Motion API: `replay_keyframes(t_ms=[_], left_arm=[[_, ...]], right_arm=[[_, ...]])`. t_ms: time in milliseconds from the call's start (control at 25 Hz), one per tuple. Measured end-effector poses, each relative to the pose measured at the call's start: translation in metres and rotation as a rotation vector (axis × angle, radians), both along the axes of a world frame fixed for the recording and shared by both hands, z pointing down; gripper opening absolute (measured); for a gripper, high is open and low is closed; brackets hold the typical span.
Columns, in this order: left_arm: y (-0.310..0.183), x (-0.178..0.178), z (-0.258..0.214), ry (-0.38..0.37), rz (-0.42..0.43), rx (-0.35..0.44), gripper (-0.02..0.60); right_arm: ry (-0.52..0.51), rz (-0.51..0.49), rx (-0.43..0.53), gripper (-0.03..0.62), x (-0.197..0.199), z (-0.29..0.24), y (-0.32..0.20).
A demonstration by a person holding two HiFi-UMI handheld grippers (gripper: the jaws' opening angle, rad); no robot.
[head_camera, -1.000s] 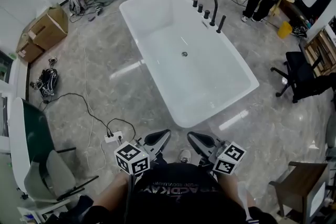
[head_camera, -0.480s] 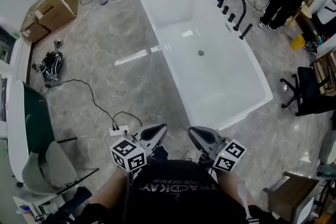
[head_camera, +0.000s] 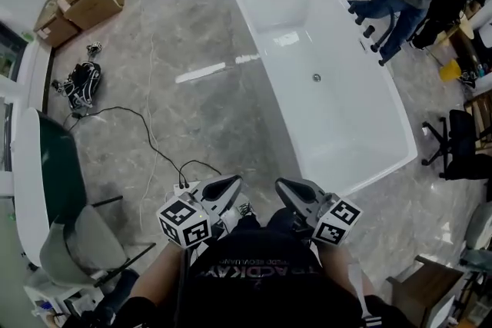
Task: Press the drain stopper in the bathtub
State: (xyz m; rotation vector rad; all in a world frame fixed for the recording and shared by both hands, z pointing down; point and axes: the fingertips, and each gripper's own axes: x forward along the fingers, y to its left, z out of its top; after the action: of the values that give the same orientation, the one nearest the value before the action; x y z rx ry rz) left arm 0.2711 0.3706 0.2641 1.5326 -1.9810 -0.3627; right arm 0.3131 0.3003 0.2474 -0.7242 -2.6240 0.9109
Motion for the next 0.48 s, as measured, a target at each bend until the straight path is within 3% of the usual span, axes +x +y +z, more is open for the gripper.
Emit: replay_keyframes(t_ms=[480], left_arm=[[-0.002, -0.068, -0.002, 0.021, -0.047, 0.010, 0.006]], right_arm=[[0.023, -0.015, 0.001, 0.011, -0.071, 0.001, -0.010]])
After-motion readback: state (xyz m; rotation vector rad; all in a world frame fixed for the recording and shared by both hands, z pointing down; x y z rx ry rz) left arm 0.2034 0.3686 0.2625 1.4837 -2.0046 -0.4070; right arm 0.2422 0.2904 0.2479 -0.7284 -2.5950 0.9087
